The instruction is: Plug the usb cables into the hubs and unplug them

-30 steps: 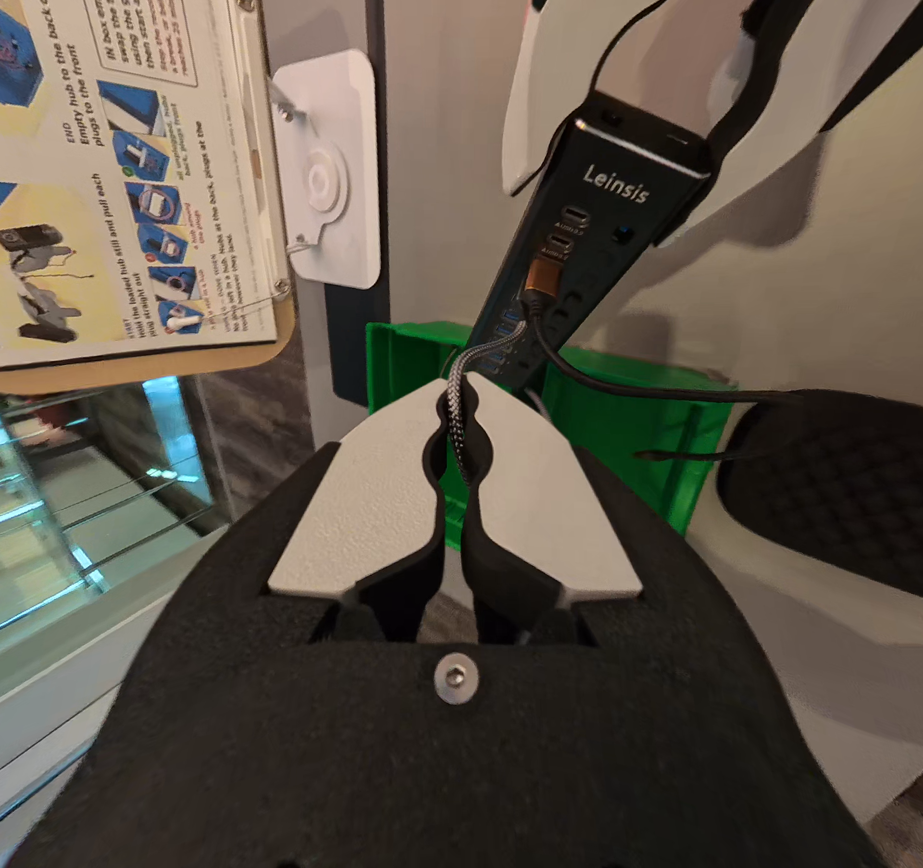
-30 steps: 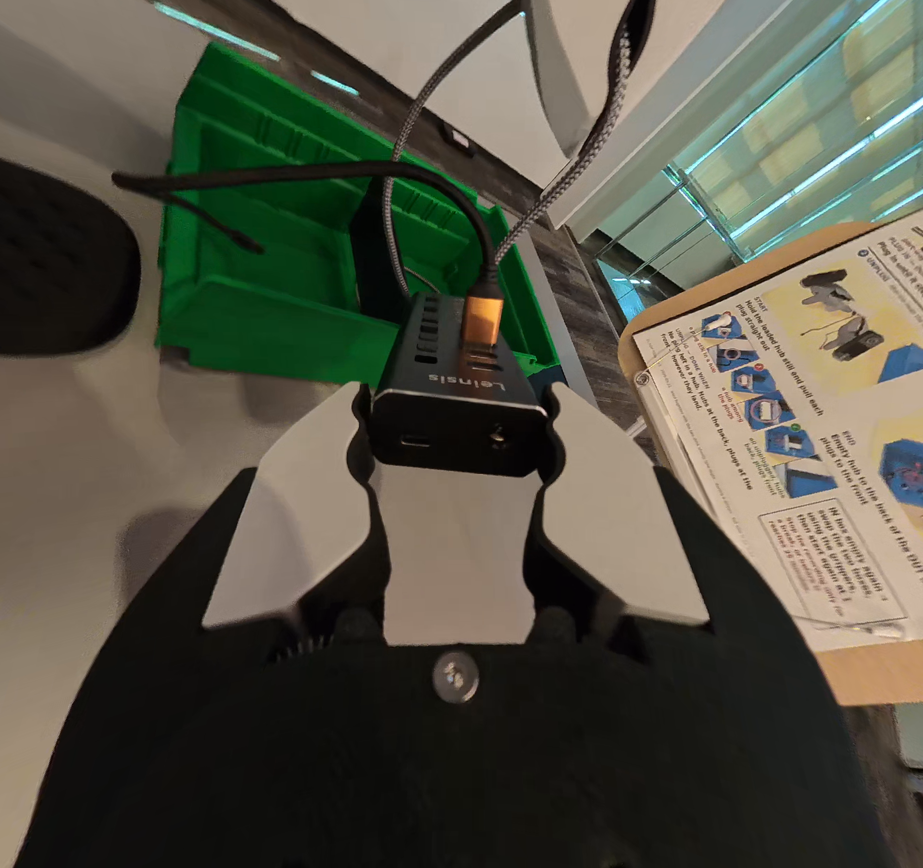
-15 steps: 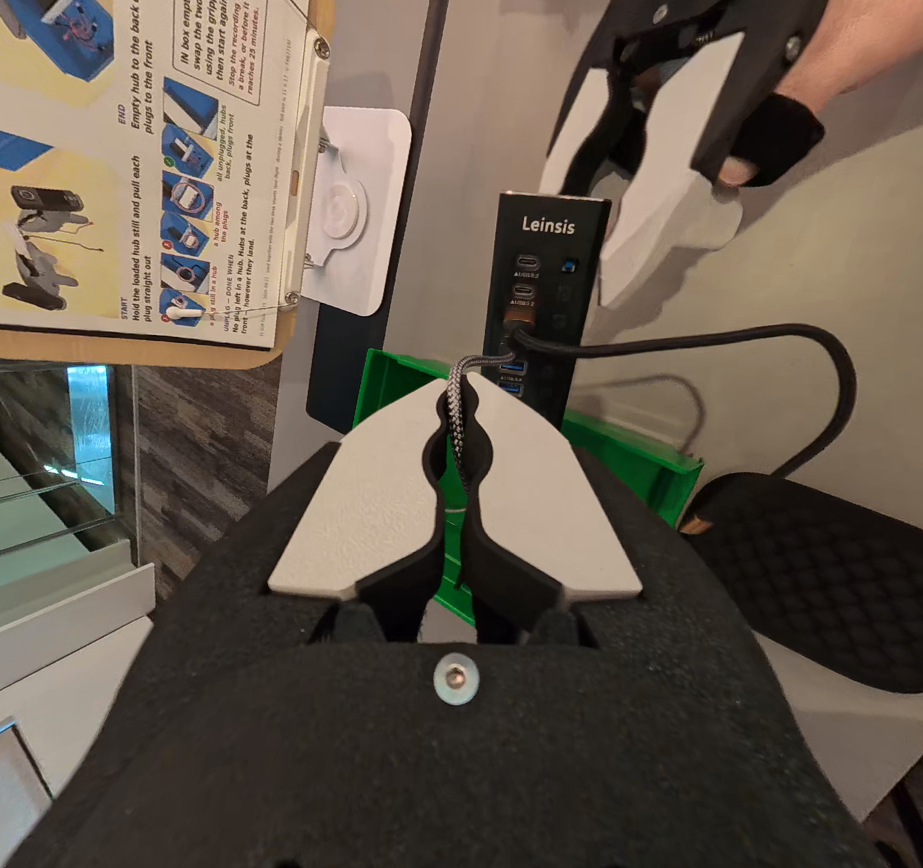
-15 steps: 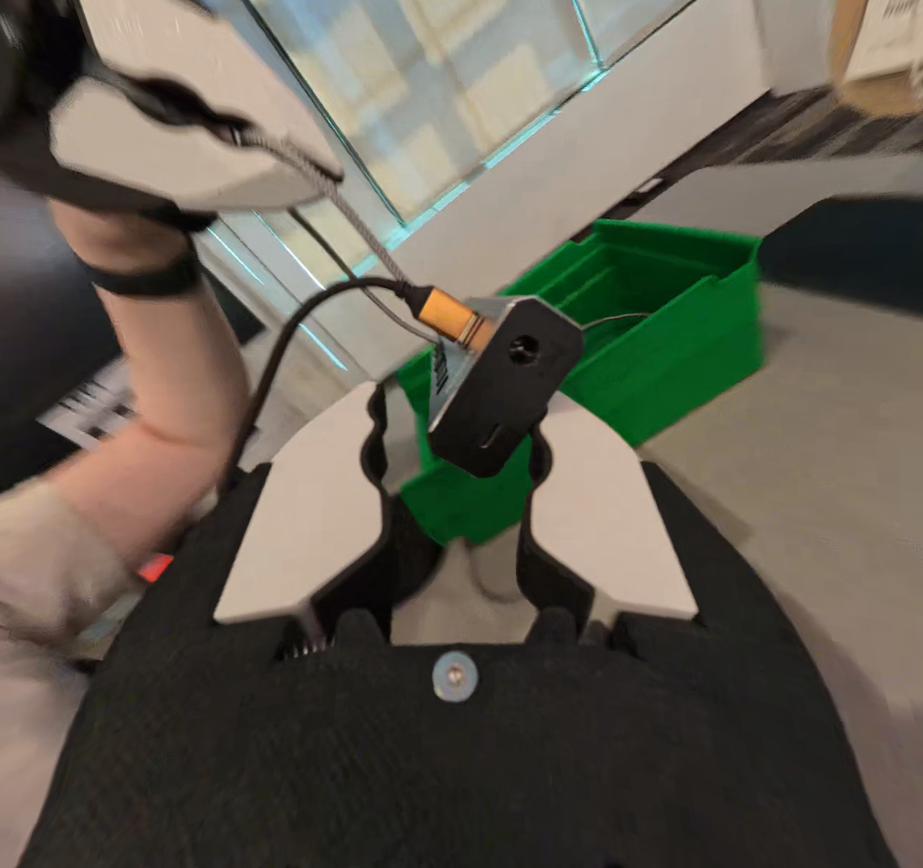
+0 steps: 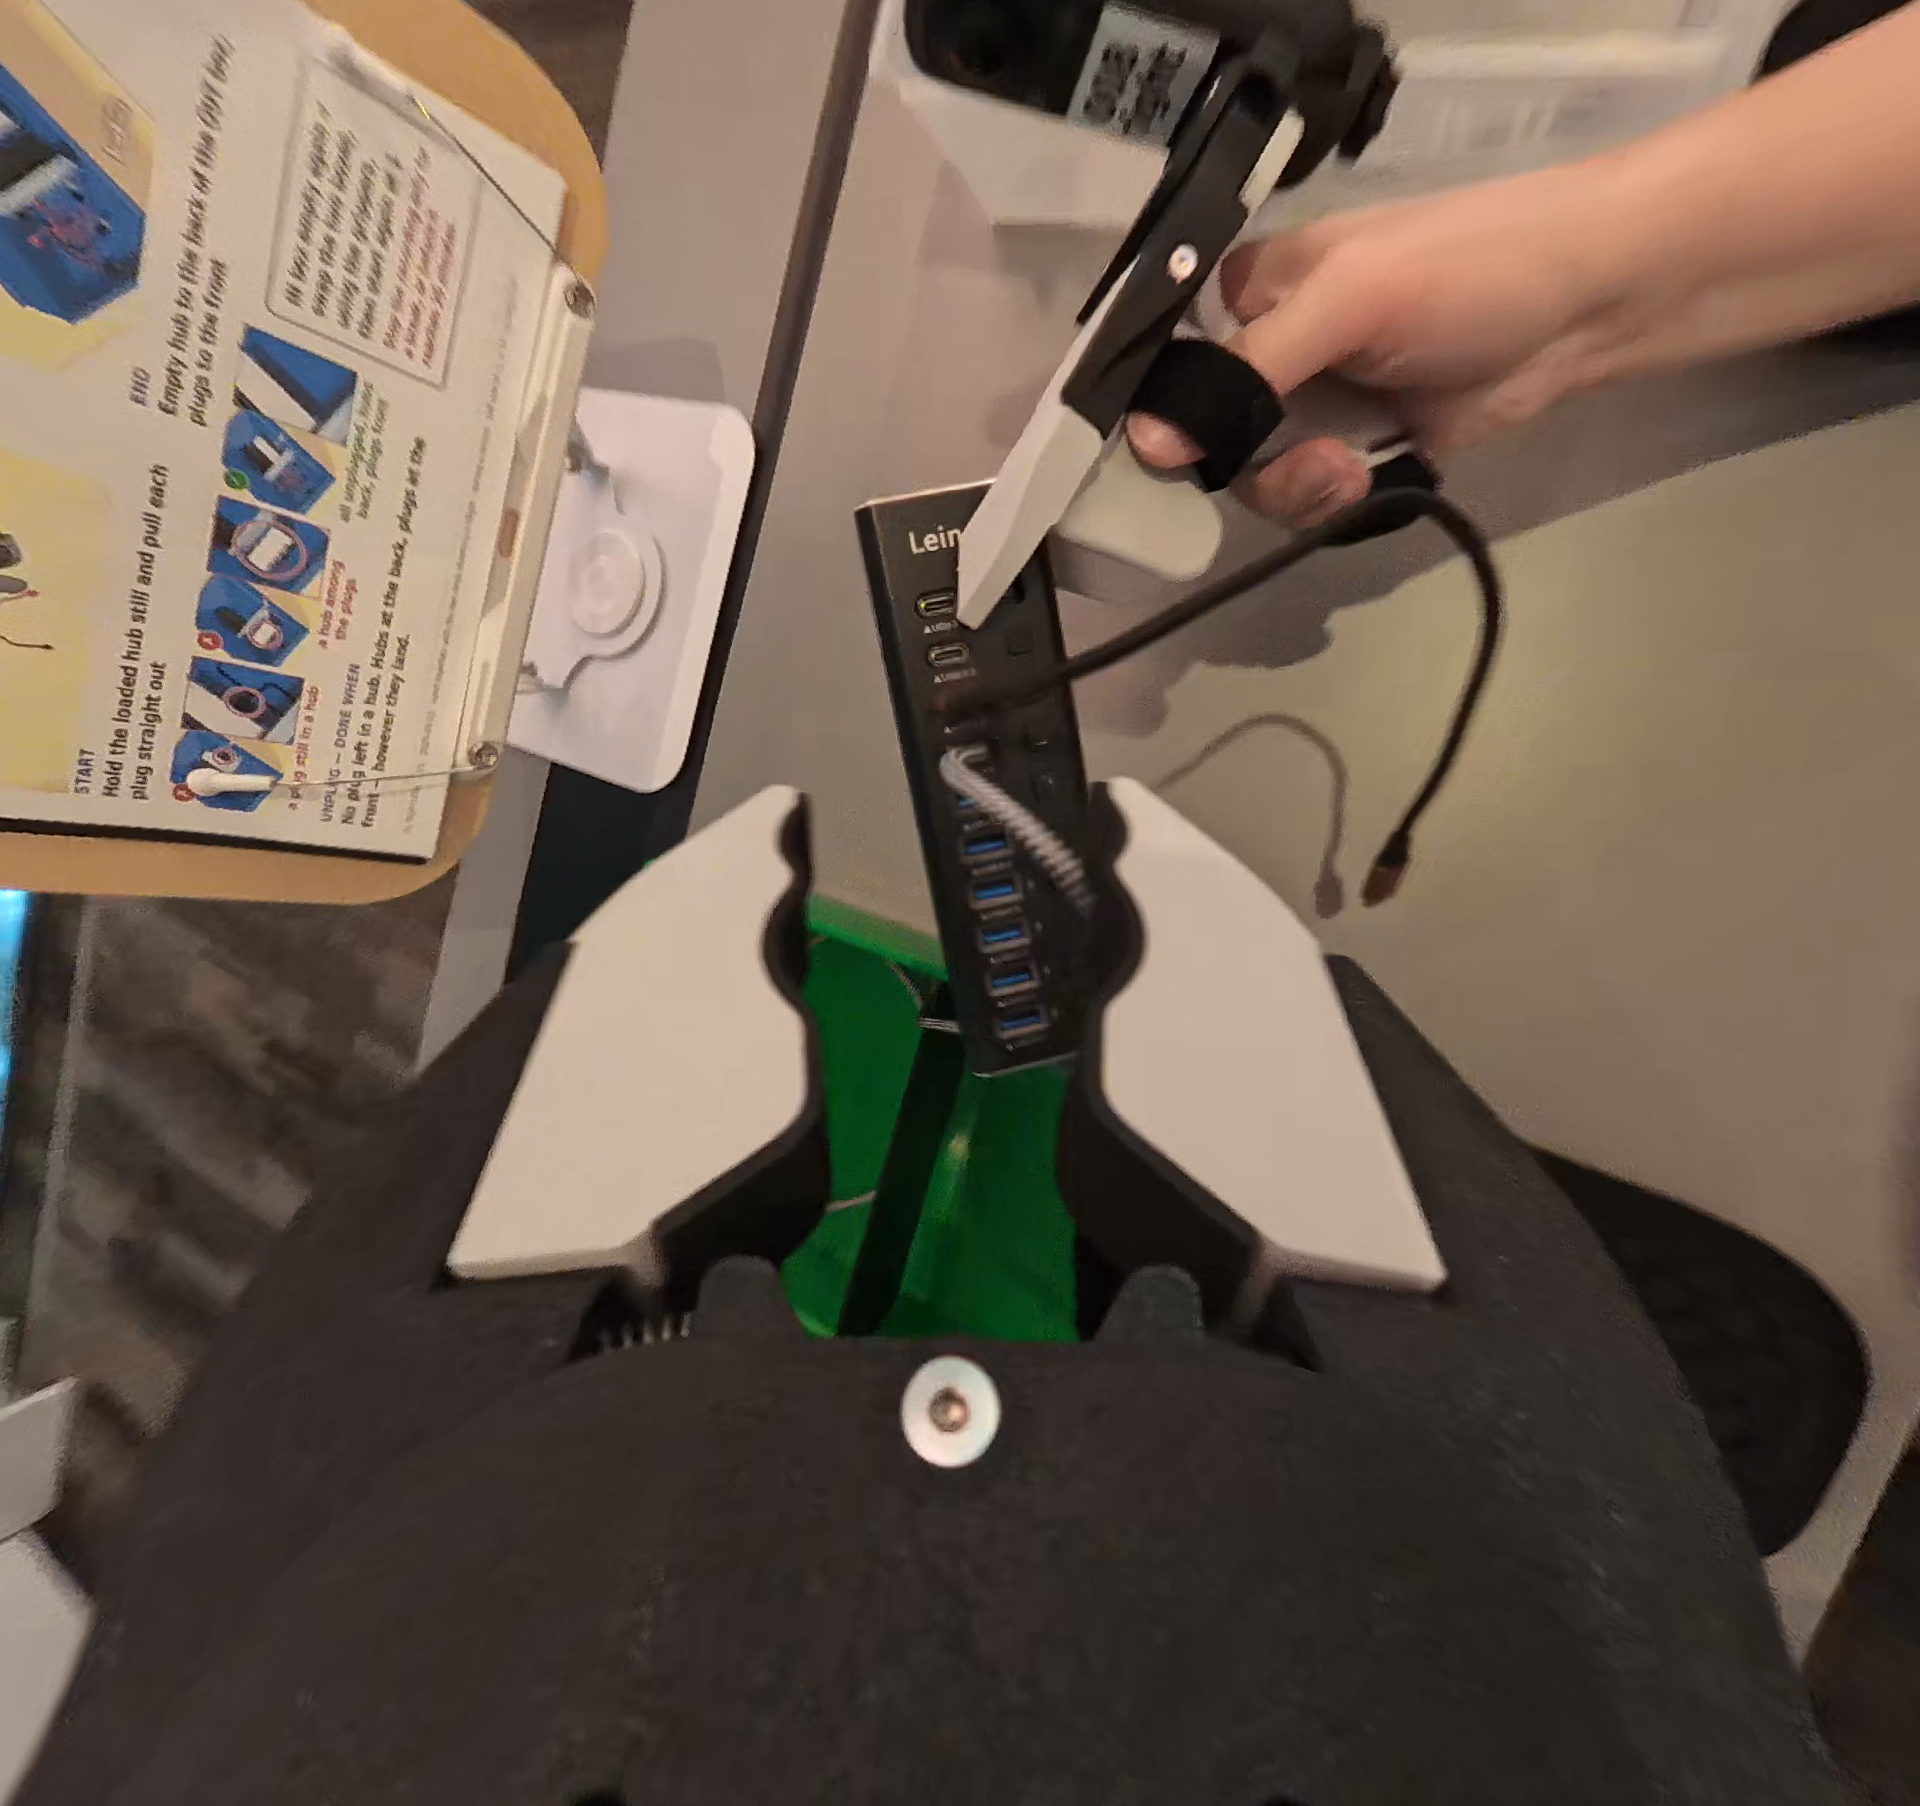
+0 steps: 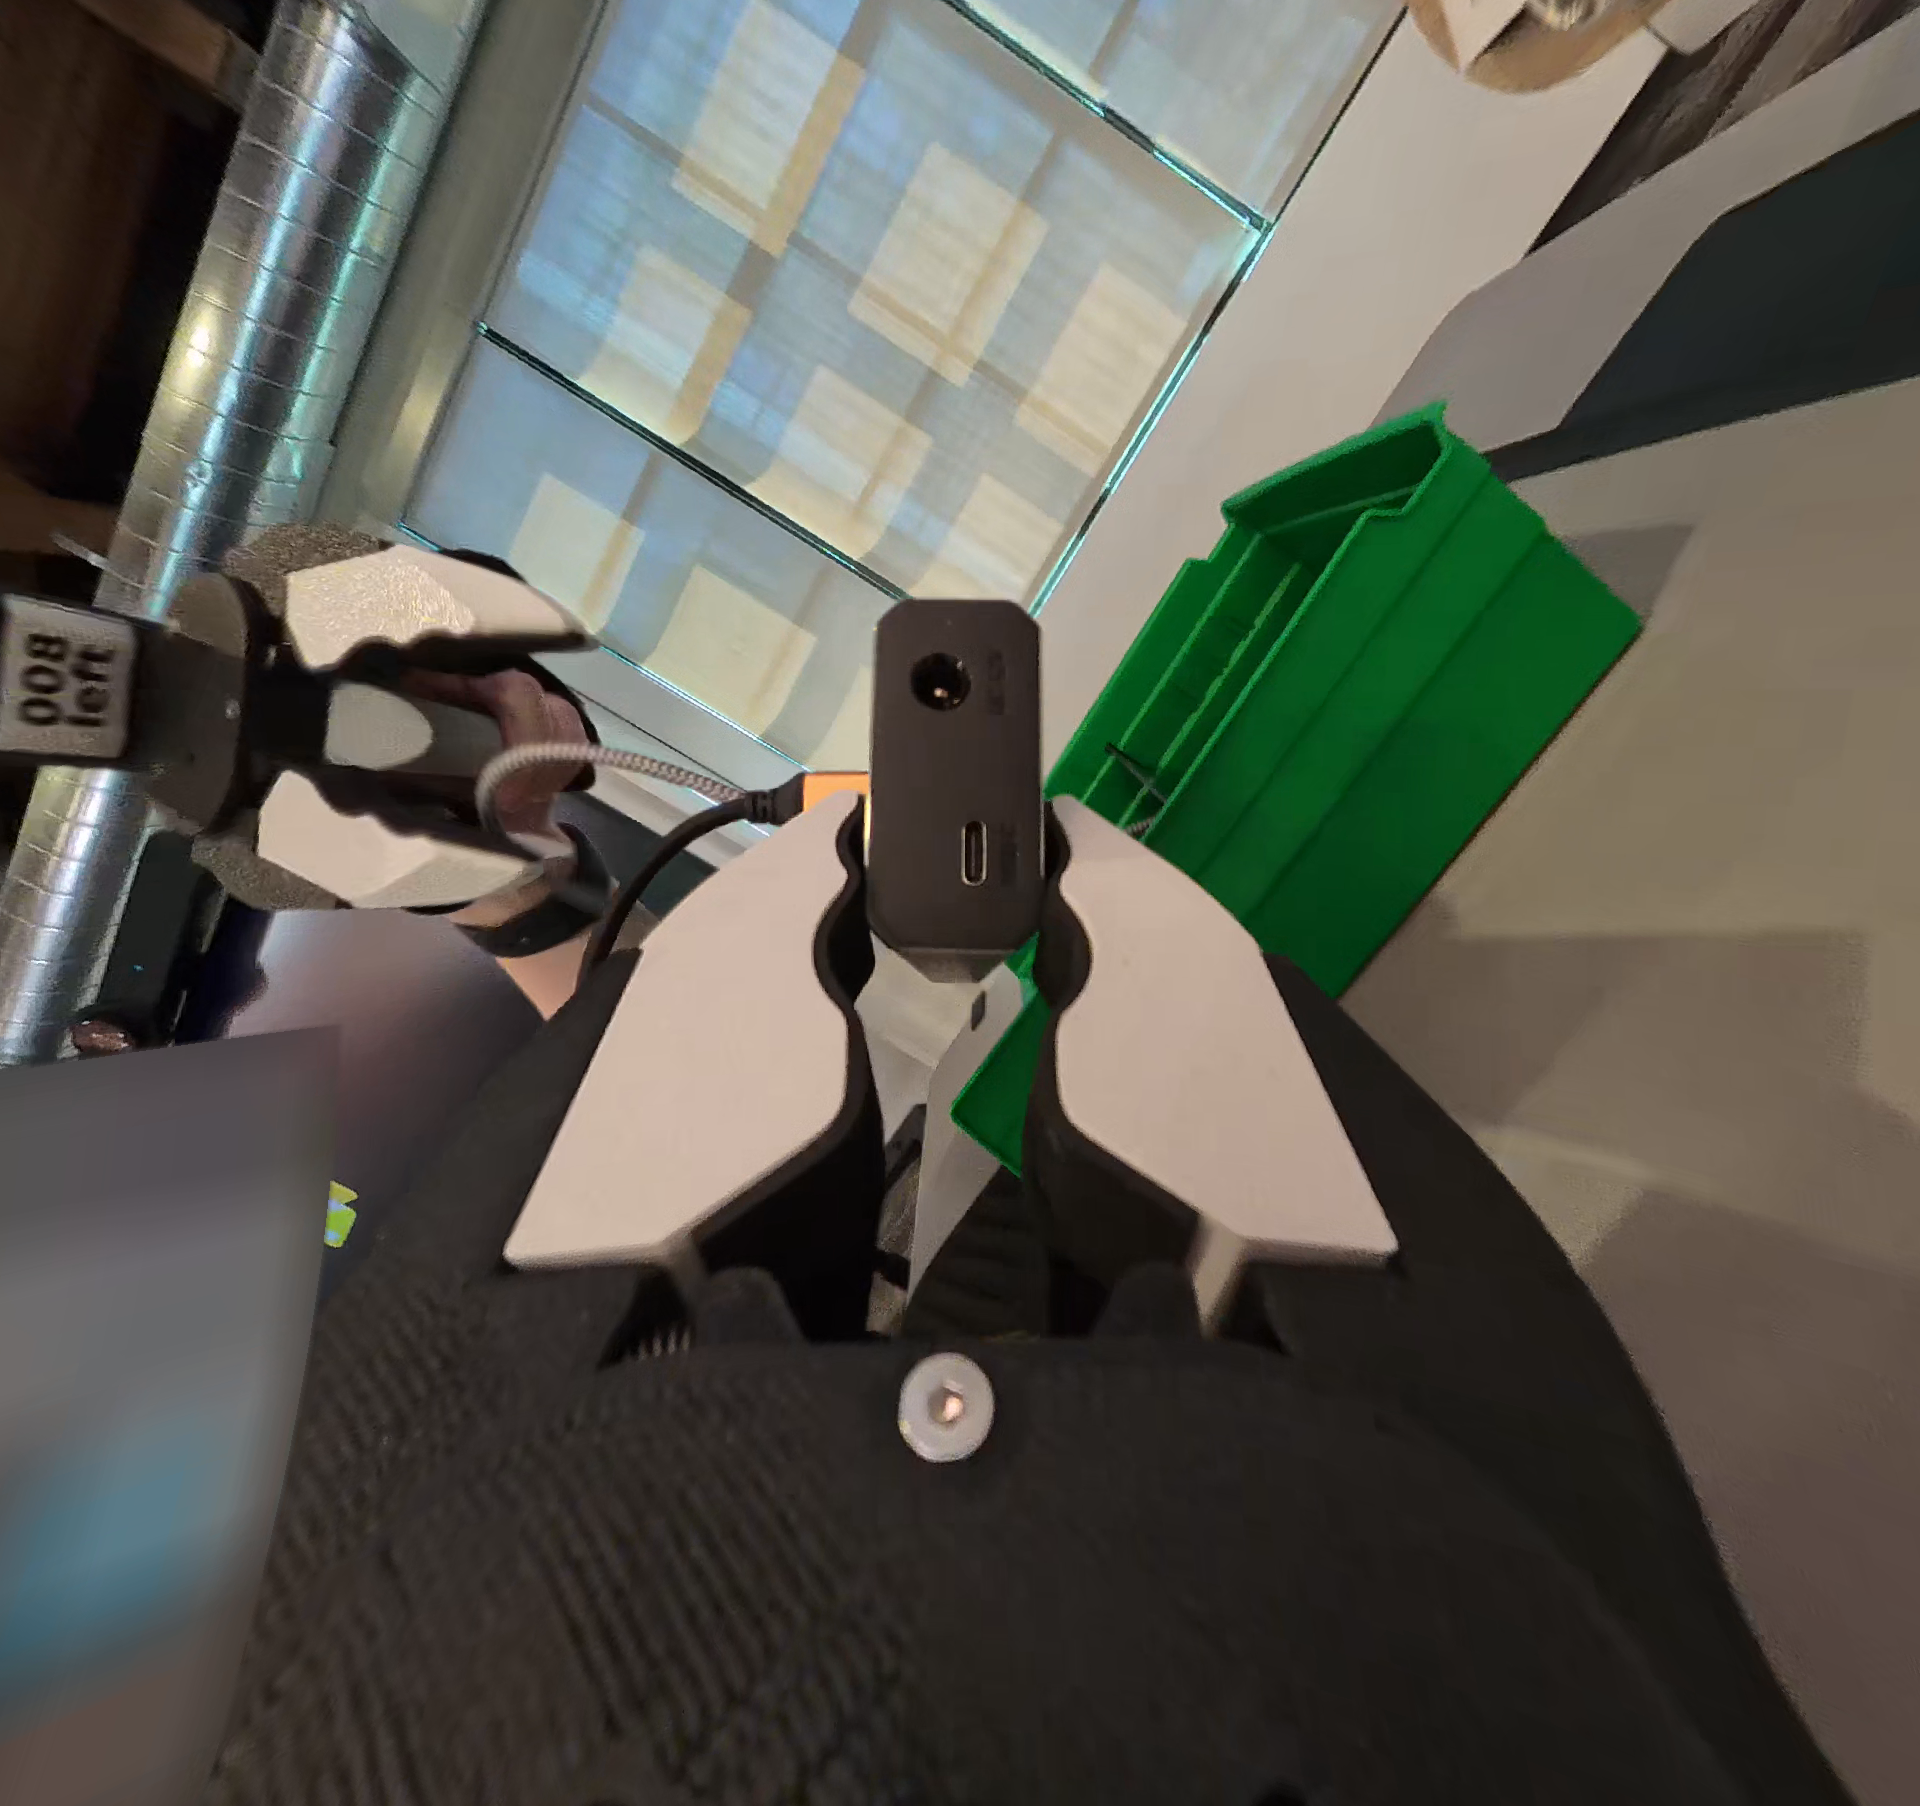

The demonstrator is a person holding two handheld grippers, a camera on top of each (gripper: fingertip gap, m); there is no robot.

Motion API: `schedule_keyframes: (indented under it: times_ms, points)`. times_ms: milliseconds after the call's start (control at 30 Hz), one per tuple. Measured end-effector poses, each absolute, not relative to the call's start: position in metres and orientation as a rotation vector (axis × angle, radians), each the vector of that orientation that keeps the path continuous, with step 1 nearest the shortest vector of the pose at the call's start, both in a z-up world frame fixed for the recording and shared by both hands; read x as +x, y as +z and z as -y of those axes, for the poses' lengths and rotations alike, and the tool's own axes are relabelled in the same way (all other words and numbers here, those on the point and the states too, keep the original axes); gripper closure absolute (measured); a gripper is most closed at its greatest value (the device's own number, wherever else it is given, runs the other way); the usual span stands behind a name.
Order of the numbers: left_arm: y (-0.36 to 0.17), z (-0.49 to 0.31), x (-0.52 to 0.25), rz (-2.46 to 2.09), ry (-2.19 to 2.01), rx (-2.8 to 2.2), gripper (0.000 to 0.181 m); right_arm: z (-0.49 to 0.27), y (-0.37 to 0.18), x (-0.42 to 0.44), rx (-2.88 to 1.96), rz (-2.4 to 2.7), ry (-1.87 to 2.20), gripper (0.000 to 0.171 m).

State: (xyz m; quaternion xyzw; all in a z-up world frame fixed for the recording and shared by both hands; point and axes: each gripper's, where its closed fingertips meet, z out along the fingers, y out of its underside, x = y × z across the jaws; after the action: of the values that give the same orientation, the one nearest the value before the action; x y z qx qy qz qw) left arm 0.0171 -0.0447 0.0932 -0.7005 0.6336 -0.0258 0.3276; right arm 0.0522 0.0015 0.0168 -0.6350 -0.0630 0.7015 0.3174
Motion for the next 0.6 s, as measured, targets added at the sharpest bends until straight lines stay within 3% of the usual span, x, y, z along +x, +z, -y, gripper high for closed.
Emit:
schedule_keyframes:
  times_ms: [33,100,200,400,533,600]
  points:
    - [0.105,0.046,0.016,-1.613,-0.134,-1.816,0.118,-0.003,0.02,0.057,-1.661,0.173,1.844,0.142]
    - [0.138,0.046,0.01,-1.464,-0.33,-1.744,0.105,-0.002,0.031,0.065,-1.631,0.239,1.818,0.142]
    - [0.165,0.038,-0.007,-1.232,-0.675,-1.687,0.117,0.008,0.054,0.071,-1.581,0.385,1.773,0.142]
    - [0.078,0.048,0.018,-1.377,-0.988,-1.944,0.107,0.032,0.095,0.088,-1.502,0.619,1.587,0.143]
    - [0.03,0.042,0.045,-1.527,-0.751,-1.935,0.095,0.04,0.103,0.094,-1.464,0.694,1.544,0.142]
    - [0.016,0.057,0.055,-1.648,-0.825,-1.955,0.115,0.043,0.101,0.094,-1.462,0.742,1.511,0.142]
